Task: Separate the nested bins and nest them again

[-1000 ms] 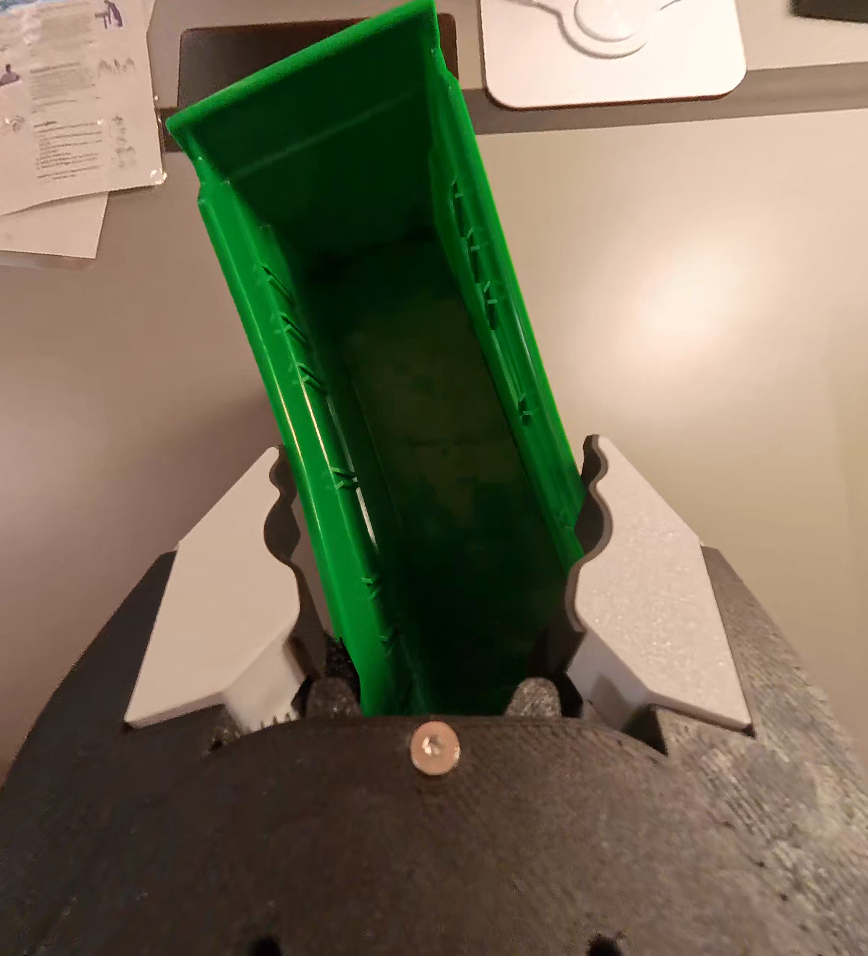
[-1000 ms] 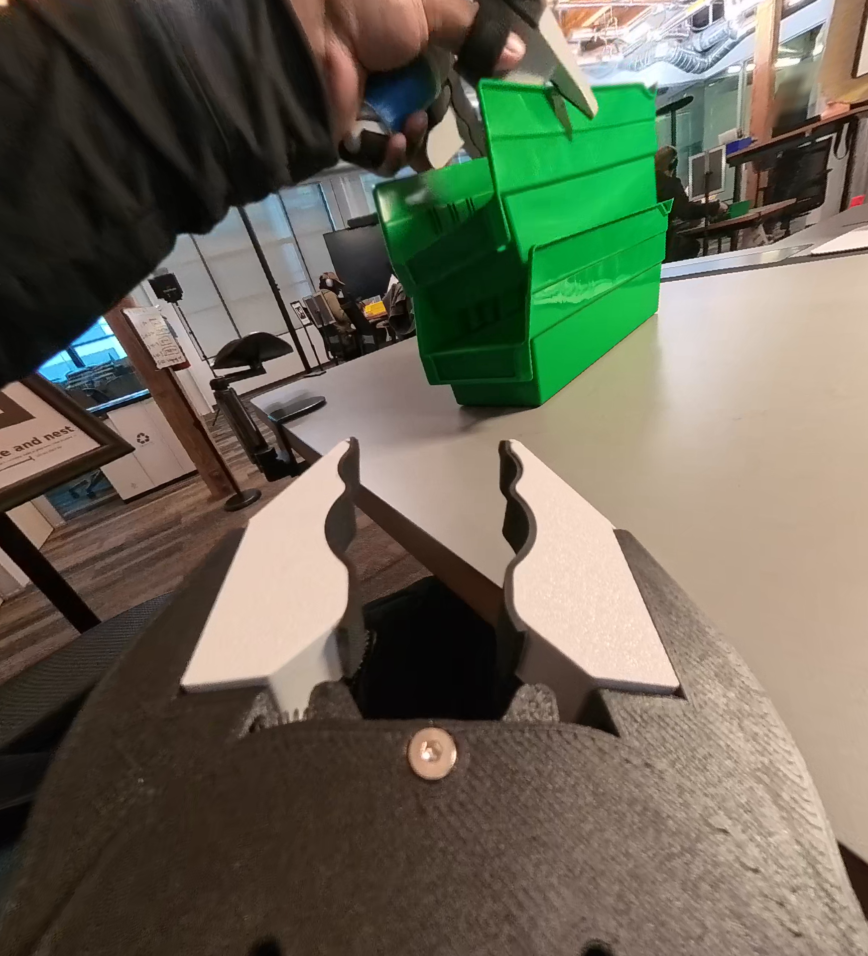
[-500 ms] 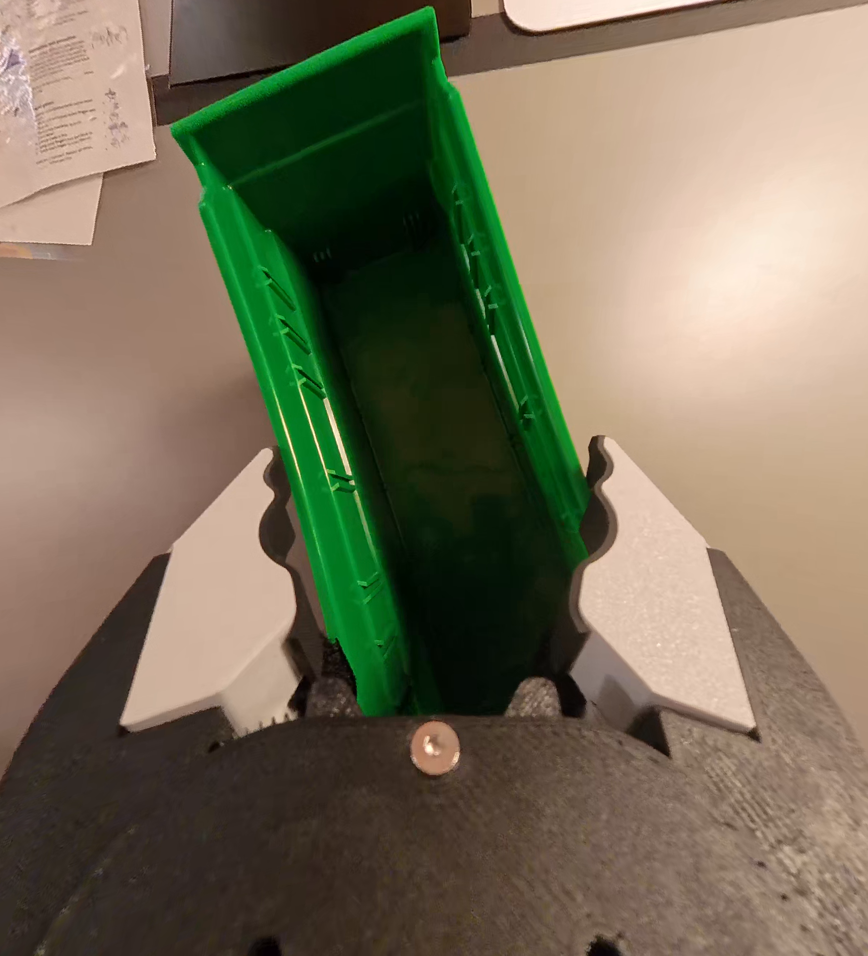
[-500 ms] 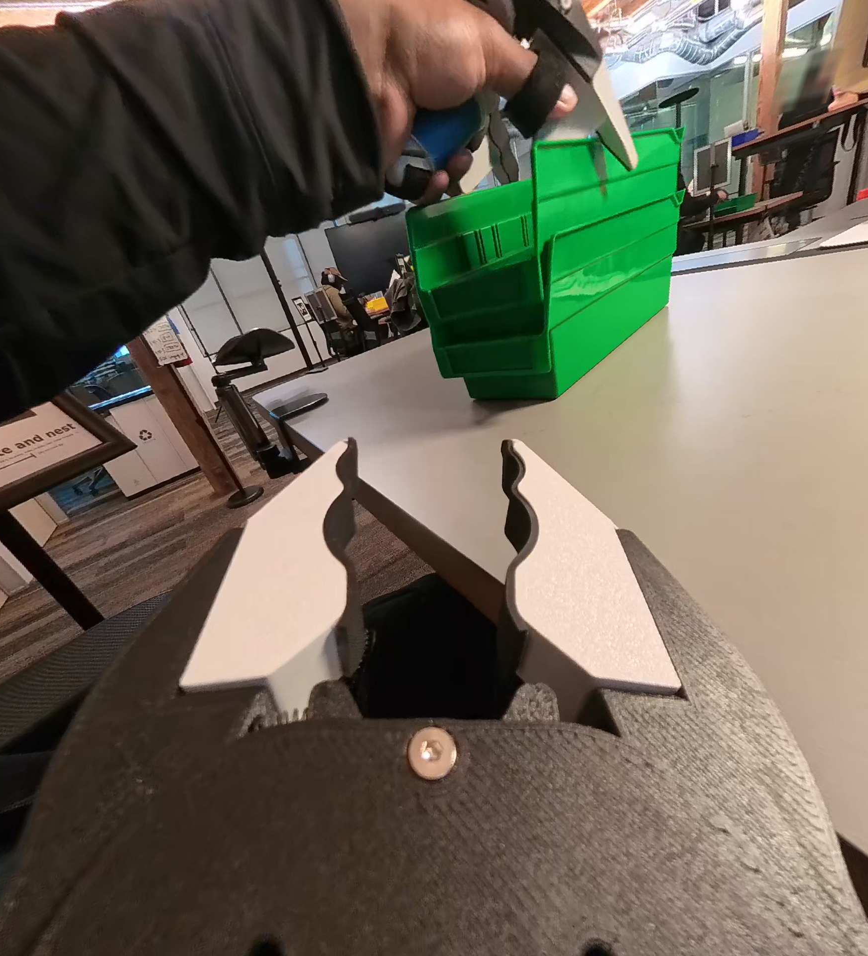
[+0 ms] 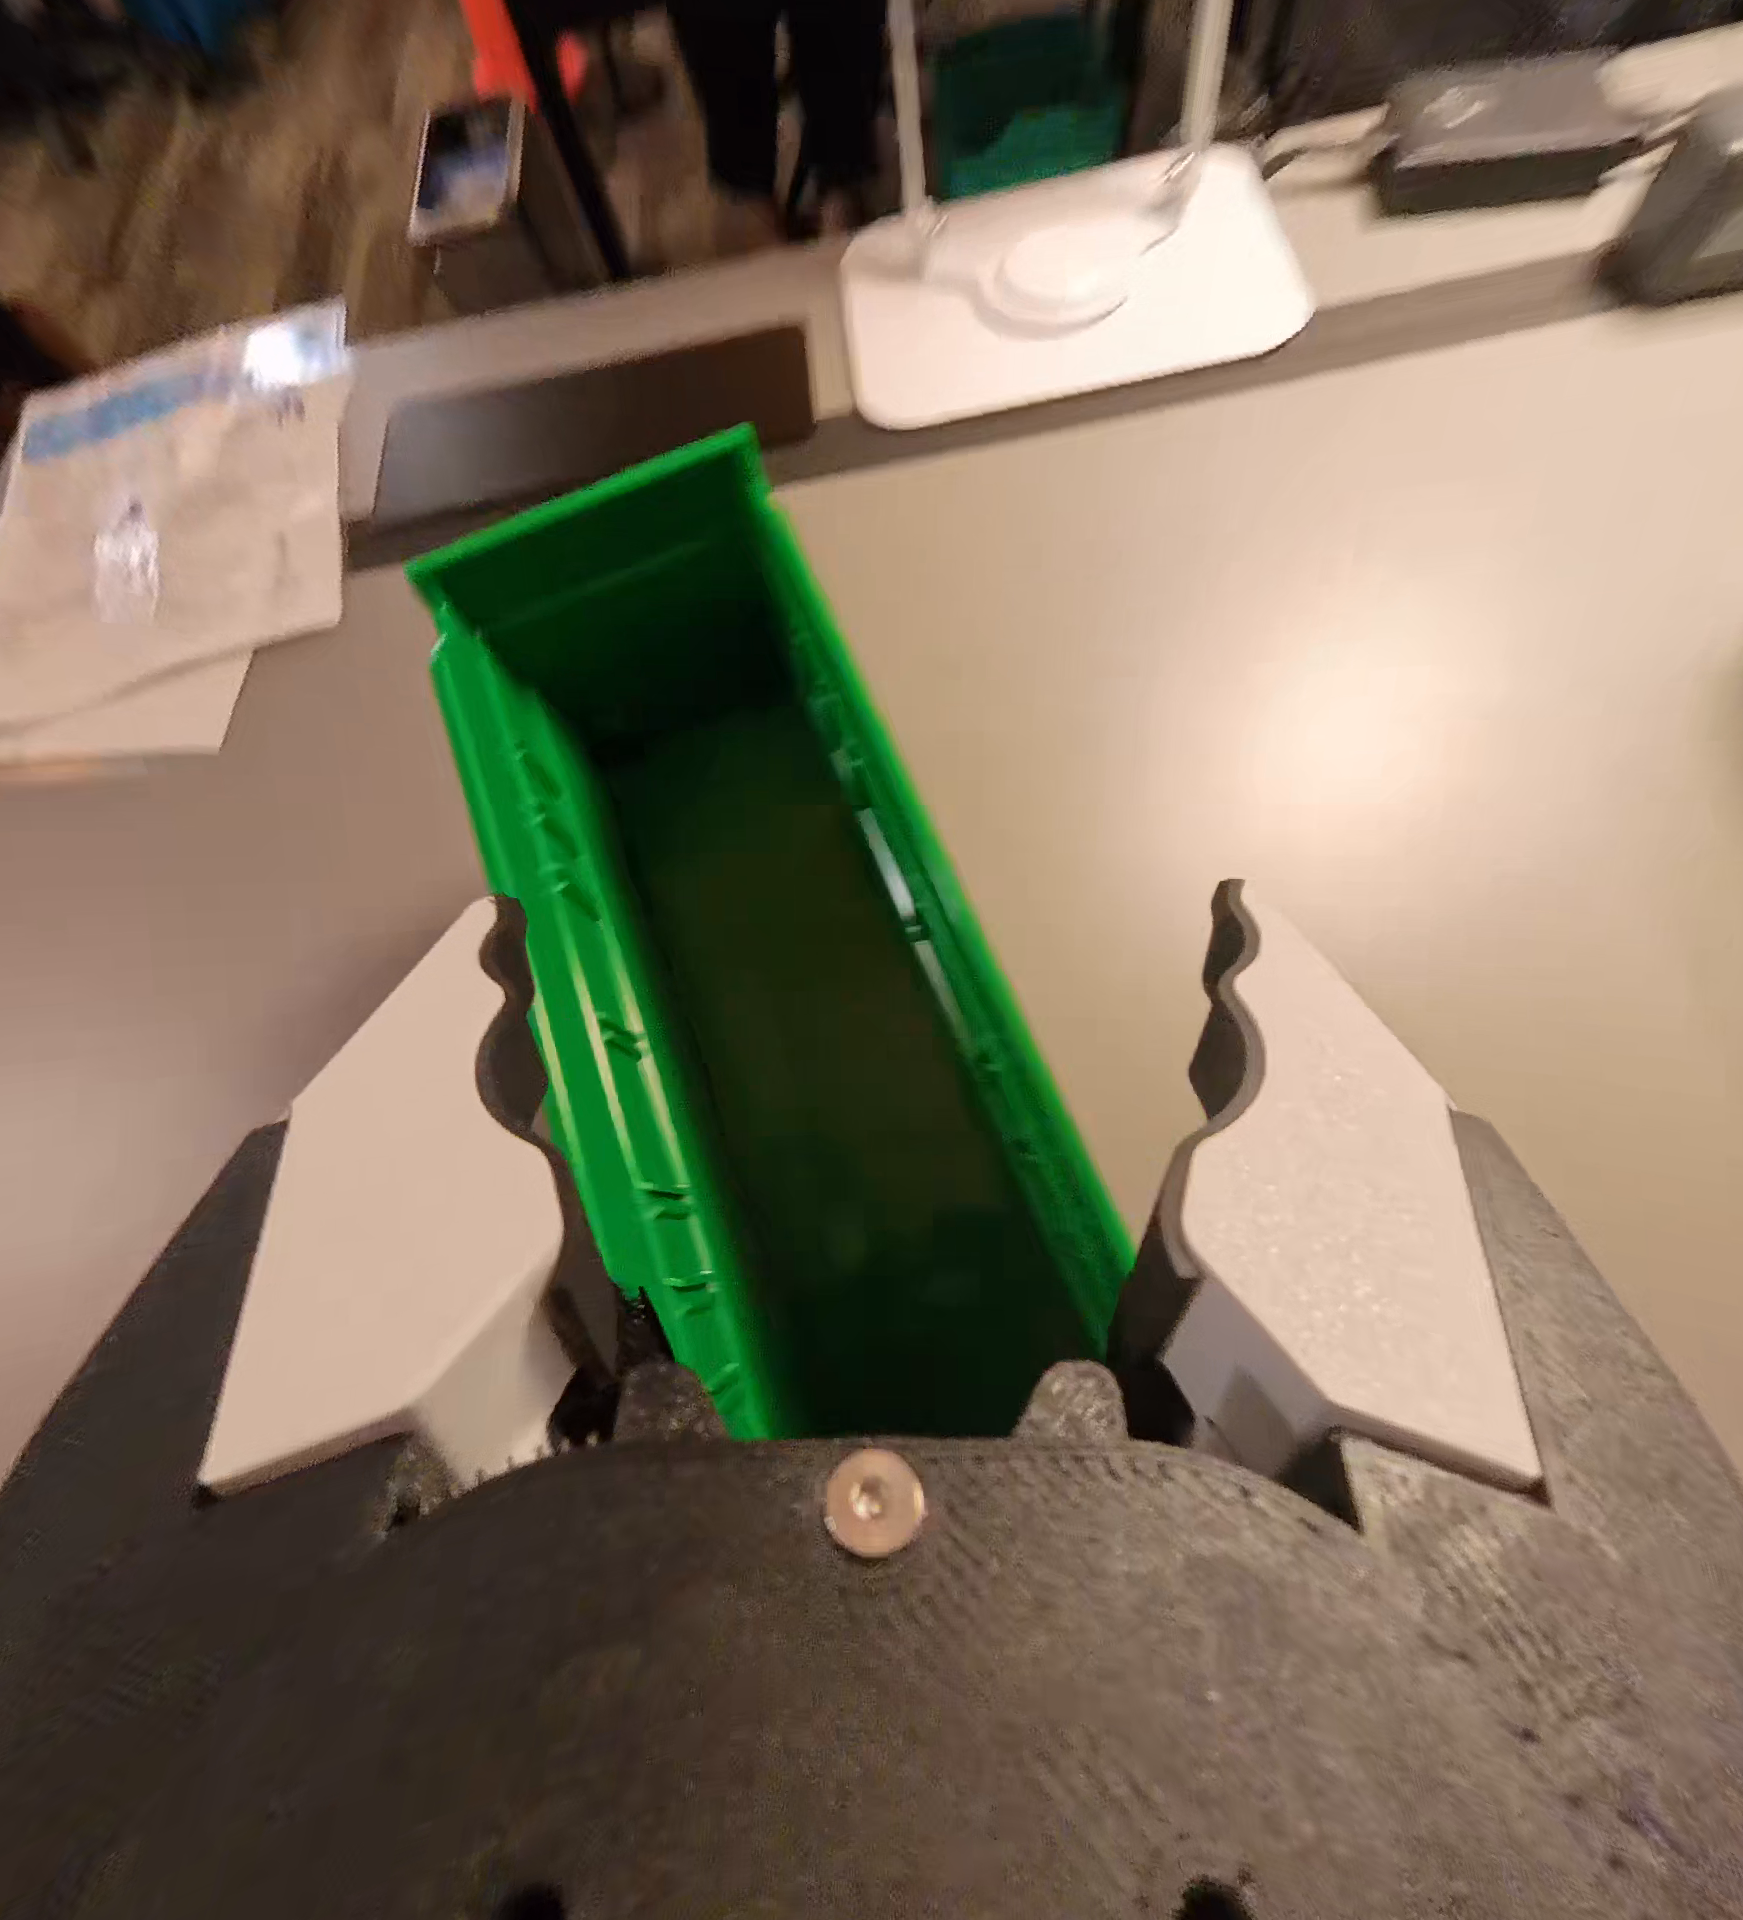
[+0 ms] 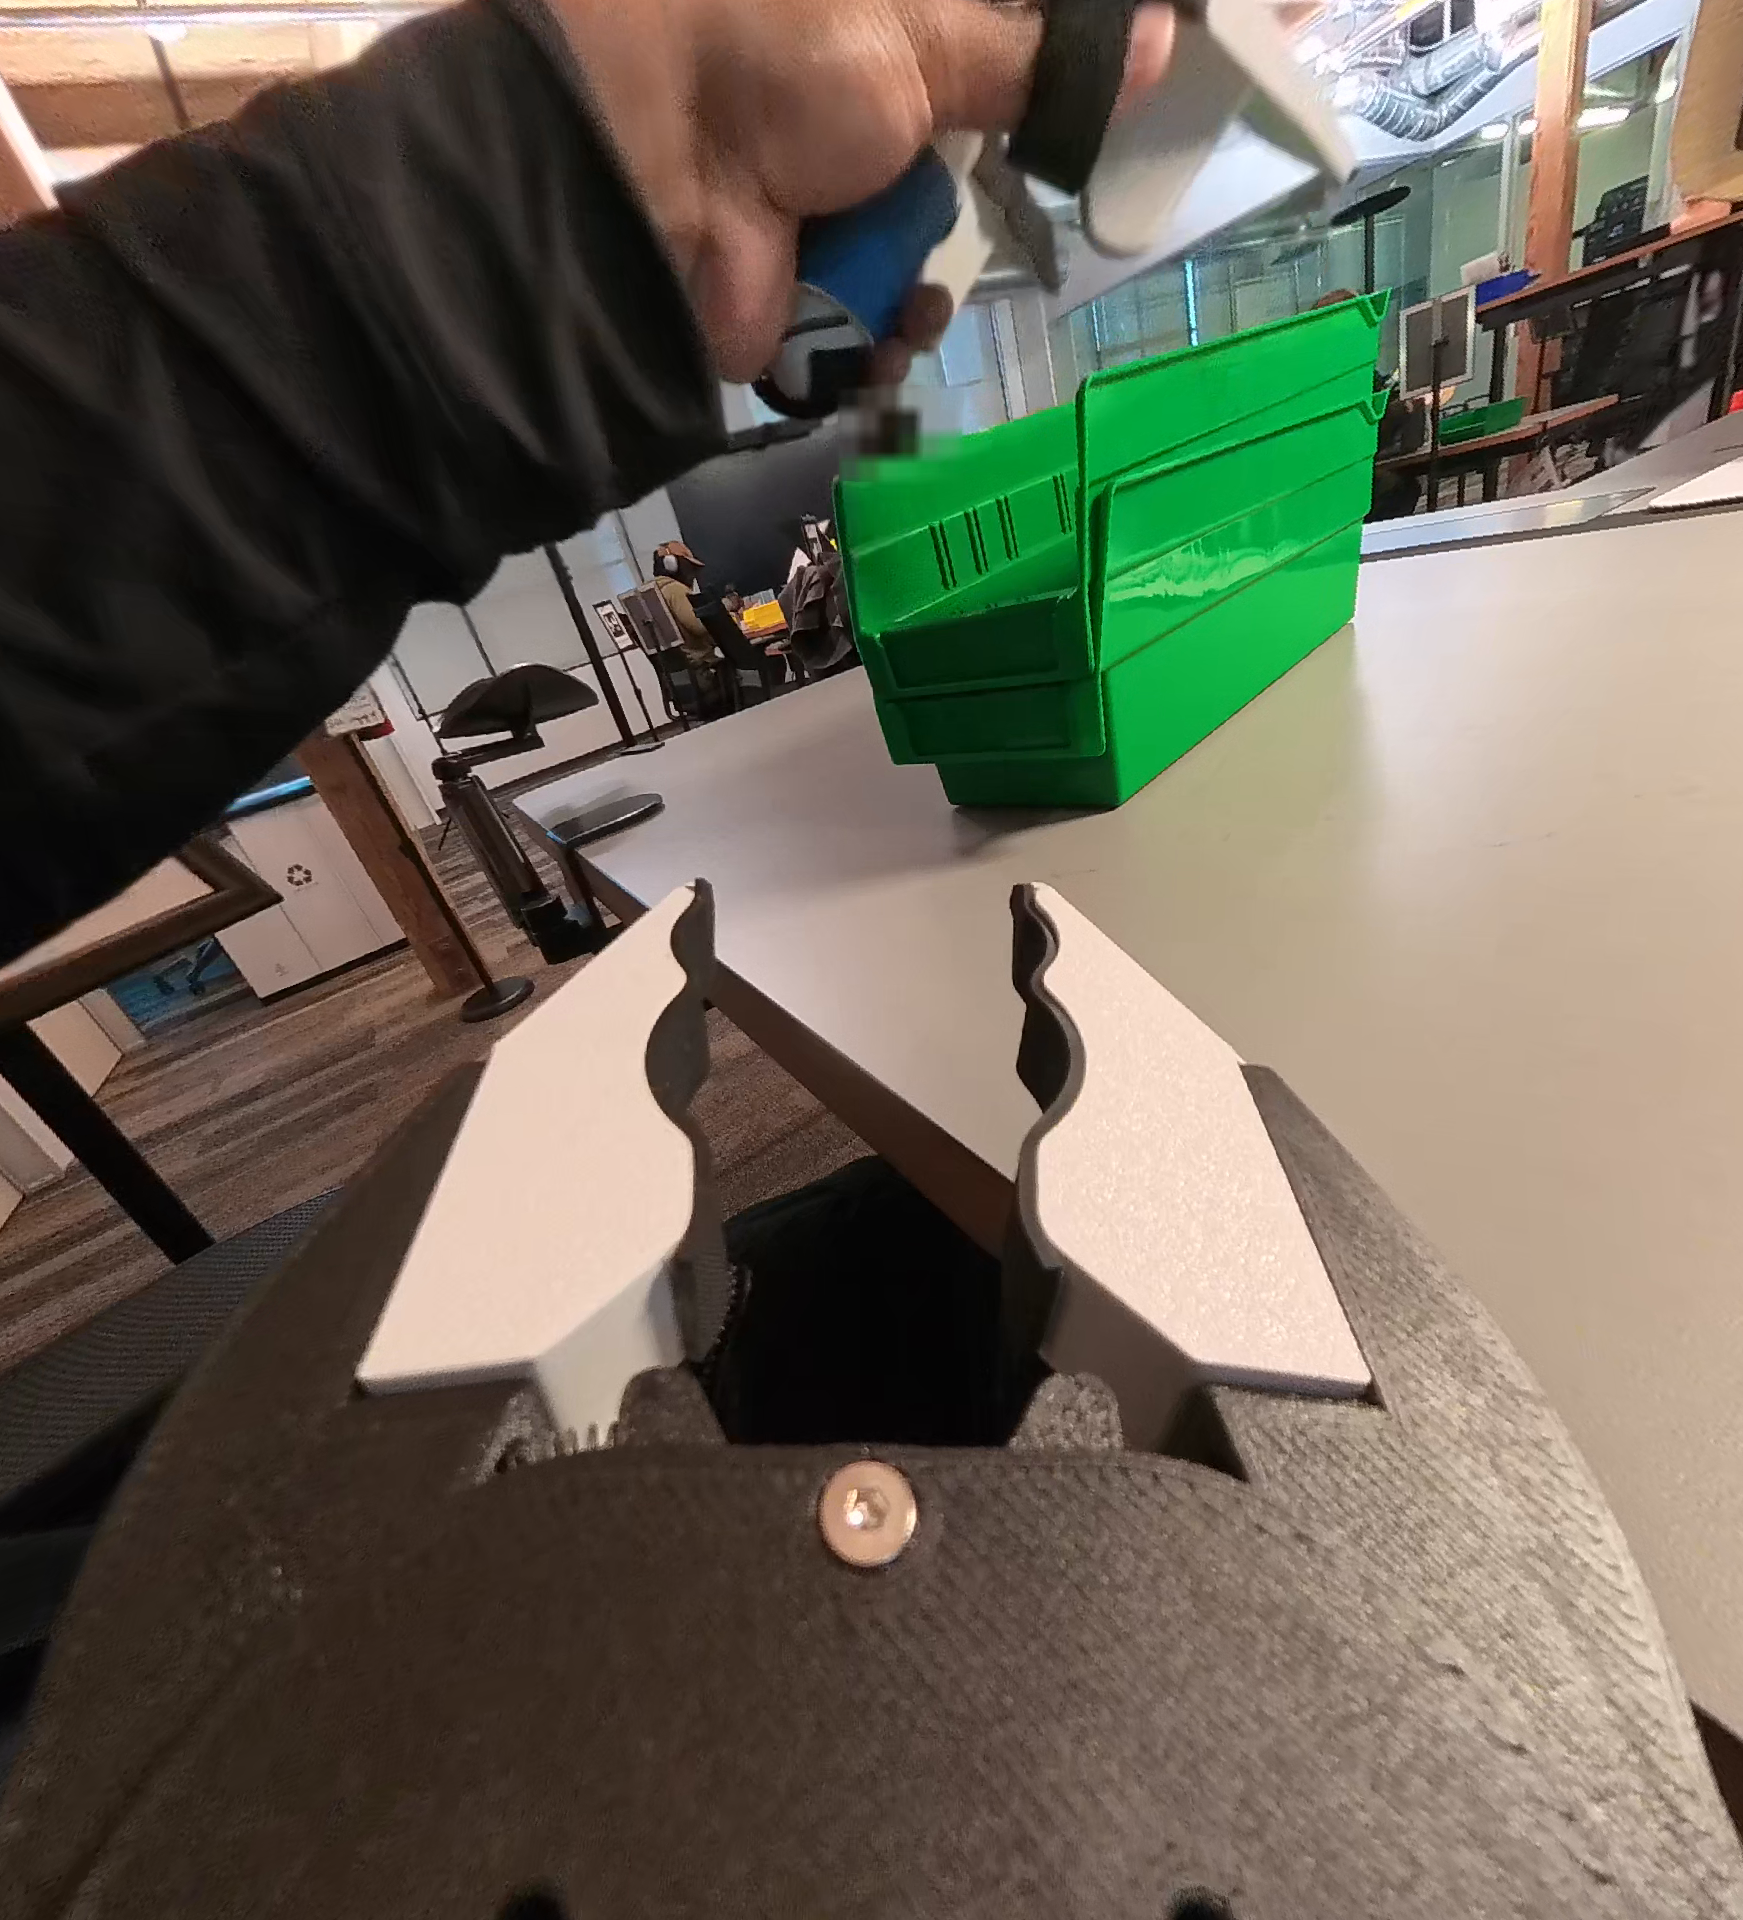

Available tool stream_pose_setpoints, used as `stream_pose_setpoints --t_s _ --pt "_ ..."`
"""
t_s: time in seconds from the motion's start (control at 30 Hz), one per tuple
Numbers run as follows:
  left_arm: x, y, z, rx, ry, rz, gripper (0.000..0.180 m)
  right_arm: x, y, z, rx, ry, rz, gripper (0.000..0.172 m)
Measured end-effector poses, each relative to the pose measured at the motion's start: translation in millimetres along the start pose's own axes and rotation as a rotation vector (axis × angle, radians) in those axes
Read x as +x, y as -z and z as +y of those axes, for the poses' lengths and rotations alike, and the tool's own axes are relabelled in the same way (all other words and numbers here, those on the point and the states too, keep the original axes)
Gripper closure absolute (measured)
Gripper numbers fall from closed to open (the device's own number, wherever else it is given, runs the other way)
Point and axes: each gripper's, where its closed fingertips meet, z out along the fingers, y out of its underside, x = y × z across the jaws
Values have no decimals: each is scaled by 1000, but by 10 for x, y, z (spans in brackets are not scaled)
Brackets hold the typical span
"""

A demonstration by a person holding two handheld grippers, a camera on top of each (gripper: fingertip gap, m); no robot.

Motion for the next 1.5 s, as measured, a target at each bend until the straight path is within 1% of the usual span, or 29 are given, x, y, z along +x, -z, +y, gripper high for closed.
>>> stream_pose_setpoints --t_s 0.07,0.13,0.27,0.33,0.4,0.5,0.6,0.67,0.73,0.77,0.83,0.9,1.03,1.13,1.23,1.27,1.3,1.33,1.5 --pt "334 202 -53 88 -32 85 54 1 0 -9 3 3 2 113" --pt "726 364 11 157 -43 189 54 5 12 -40 9 12 8 112" --pt "1401 467 404 225 -27 372 56 11 133 -272 71 41 32 112" --pt "1606 456 641 246 -4 433 59 57 262 -473 113 89 73 112" --pt "1718 402 904 237 -13 456 59 219 448 -713 145 162 171 112" --pt "1768 341 1237 216 -77 439 60 697 826 -1063 156 227 395 101" --pt "1805 299 1486 150 -90 464 61 1251 1189 -1259 123 164 578 86" --pt "1804 344 1474 174 -88 480 61 1585 1329 -1256 71 84 654 71" --pt "1814 345 1514 164 -105 484 63 1823 1422 -1260 26 33 716 55" --pt "1822 347 1530 161 -113 486 64 1895 1455 -1295 18 28 740 47" --pt "1826 361 1529 175 -123 481 66 1986 1481 -1380 7 40 779 38" --pt "1821 365 1526 183 -122 477 69 2077 1453 -1396 -37 53 811 29" --pt "1809 370 1518 189 -103 481 70 2277 1346 -1233 -165 37 842 23" --pt "1794 384 1504 202 -84 489 71 2394 1310 -1129 -222 14 865 18" --pt "1776 398 1488 218 -67 491 71 2494 1294 -1042 -273 4 897 16" --pt "1774 401 1485 222 -65 490 71 2529 1302 -1018 -293 4 913 20" --pt "1772 403 1483 224 -63 490 71 2550 1306 -997 -311 -2 920 32" --pt "1770 405 1483 225 -62 490 71 2553 1292 -999 -308 -11 911 40" --pt "1781 403 1493 211 -62 503 70 2506 1219 -979 -309 -12 890 43"
